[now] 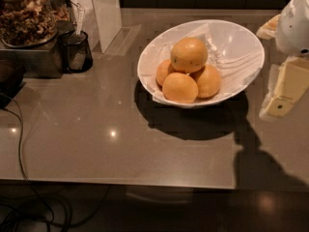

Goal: Pick orange from white bowl

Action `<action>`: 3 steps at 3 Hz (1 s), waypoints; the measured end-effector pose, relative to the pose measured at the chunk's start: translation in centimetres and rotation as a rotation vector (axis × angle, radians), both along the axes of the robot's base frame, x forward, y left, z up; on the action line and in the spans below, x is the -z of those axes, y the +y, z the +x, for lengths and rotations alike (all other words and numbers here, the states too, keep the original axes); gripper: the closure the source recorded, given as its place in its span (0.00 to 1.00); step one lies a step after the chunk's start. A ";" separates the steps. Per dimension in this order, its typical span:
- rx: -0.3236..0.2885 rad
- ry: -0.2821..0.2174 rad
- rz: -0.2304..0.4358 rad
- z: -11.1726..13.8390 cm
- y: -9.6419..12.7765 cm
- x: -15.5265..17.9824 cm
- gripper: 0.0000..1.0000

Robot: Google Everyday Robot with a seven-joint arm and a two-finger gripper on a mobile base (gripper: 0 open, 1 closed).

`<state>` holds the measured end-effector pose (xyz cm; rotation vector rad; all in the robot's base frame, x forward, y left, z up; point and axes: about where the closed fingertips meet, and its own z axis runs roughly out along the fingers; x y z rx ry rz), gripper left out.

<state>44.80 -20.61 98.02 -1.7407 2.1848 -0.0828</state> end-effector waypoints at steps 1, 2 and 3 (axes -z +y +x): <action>-0.062 -0.005 0.019 2.3 2.1 -0.3 0.00; -0.136 -0.022 0.050 5.1 5.0 -0.9 0.00; -0.136 -0.026 0.053 5.3 5.0 -1.0 0.00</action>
Offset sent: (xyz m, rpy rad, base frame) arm 0.0786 0.0802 0.0123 0.0800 -0.0043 0.2317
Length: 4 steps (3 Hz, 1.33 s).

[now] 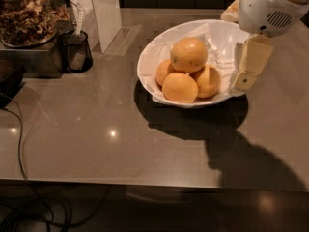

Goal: Pick orange from white bowl

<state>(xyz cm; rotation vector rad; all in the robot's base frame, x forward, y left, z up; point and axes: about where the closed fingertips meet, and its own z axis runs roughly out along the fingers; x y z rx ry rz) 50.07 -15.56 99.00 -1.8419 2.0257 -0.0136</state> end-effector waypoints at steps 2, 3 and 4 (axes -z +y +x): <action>-0.092 -0.003 0.035 5.0 3.0 -0.5 0.00; -0.090 -0.017 0.041 5.3 3.2 -0.7 0.00; -0.078 -0.012 0.090 6.5 2.9 0.3 0.00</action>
Offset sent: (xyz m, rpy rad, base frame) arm 0.0803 0.0470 0.0034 0.0538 0.0274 0.1563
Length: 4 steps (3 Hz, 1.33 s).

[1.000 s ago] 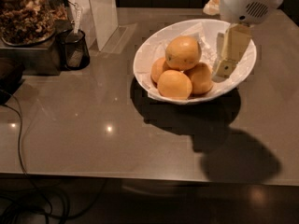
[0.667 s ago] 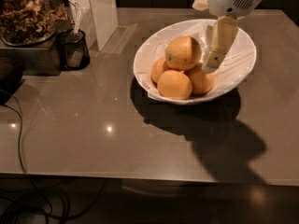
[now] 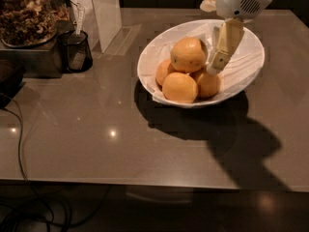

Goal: Pick orange from white bowl

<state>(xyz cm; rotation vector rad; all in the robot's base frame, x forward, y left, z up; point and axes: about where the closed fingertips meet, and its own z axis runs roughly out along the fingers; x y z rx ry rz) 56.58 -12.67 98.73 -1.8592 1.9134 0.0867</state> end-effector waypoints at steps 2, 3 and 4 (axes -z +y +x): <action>-0.040 0.106 0.085 3.7 1.6 4.0 0.00; -0.053 0.177 0.123 4.7 2.5 6.3 0.00; -0.052 0.167 0.128 5.1 2.8 6.4 0.19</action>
Offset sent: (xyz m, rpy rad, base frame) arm 0.0523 0.0204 -0.0615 0.1124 0.1930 0.0664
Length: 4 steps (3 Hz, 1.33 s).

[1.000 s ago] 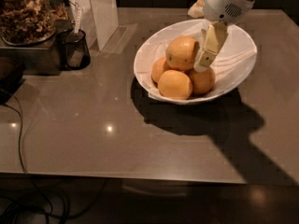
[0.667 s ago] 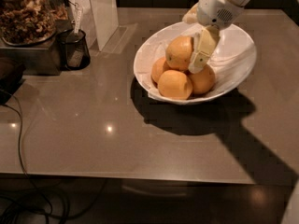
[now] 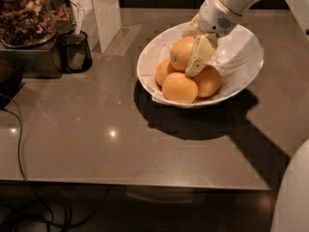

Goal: Pick orange from white bowl

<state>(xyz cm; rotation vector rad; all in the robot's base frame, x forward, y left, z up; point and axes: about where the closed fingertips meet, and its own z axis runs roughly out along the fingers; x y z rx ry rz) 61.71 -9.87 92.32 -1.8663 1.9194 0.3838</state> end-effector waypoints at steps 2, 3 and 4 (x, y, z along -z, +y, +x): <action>0.000 -0.001 0.000 0.0 0.0 0.0 0.65; -0.001 -0.006 0.002 0.0 0.0 -0.2 0.89; -0.058 -0.134 0.044 -2.9 0.5 -3.4 1.00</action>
Offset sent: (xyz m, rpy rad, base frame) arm 0.0000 0.0000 0.0000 0.0000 0.0000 0.0000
